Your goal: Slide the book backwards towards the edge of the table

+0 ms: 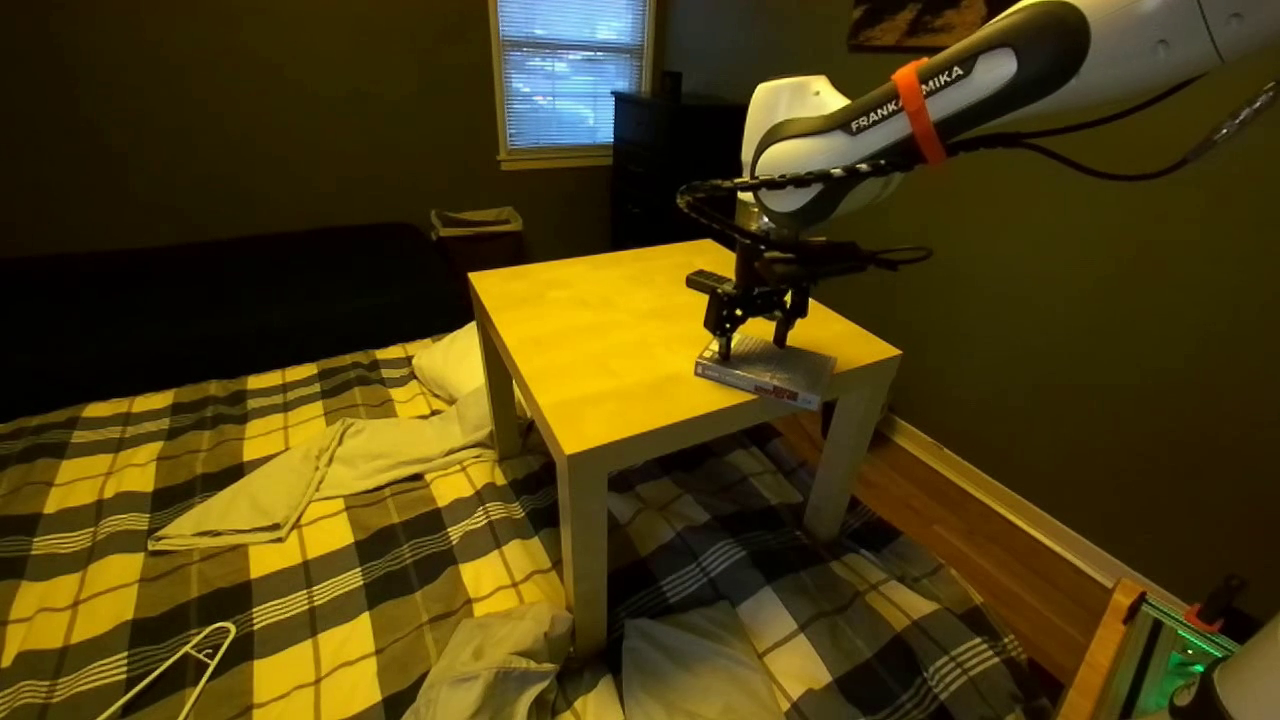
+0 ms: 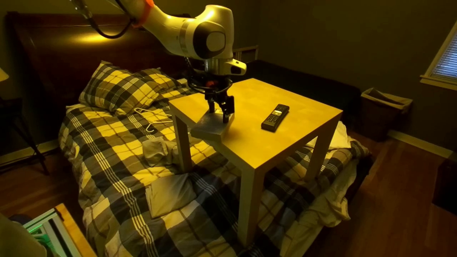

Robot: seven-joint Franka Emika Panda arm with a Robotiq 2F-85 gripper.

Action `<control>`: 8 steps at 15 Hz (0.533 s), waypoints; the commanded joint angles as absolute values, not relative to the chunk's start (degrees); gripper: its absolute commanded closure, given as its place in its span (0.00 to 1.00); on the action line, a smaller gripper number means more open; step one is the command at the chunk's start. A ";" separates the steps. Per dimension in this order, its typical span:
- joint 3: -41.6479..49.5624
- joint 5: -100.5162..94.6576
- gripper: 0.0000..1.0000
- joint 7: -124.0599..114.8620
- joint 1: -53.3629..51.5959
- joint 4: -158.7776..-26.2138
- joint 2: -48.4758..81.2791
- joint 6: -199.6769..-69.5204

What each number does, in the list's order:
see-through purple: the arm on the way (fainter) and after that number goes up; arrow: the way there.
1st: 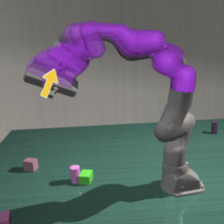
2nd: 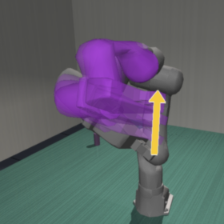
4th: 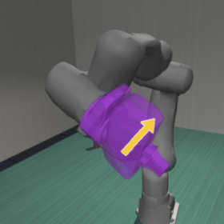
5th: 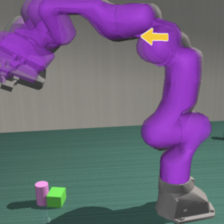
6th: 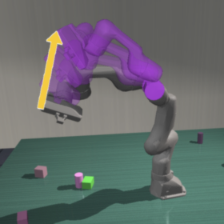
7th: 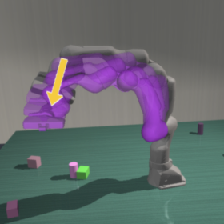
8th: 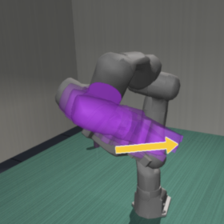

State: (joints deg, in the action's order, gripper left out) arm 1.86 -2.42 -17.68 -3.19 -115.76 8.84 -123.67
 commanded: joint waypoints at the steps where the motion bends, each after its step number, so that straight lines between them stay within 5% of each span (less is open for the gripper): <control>1: 1.62 -2.67 0.00 -19.67 -2.74 -117.55 7.95 -121.59; 8: 1.05 -1.87 0.00 -20.51 -3.00 -117.59 5.02 -122.47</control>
State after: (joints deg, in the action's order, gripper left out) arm 1.77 -2.39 -19.39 -3.13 -115.80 8.00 -122.50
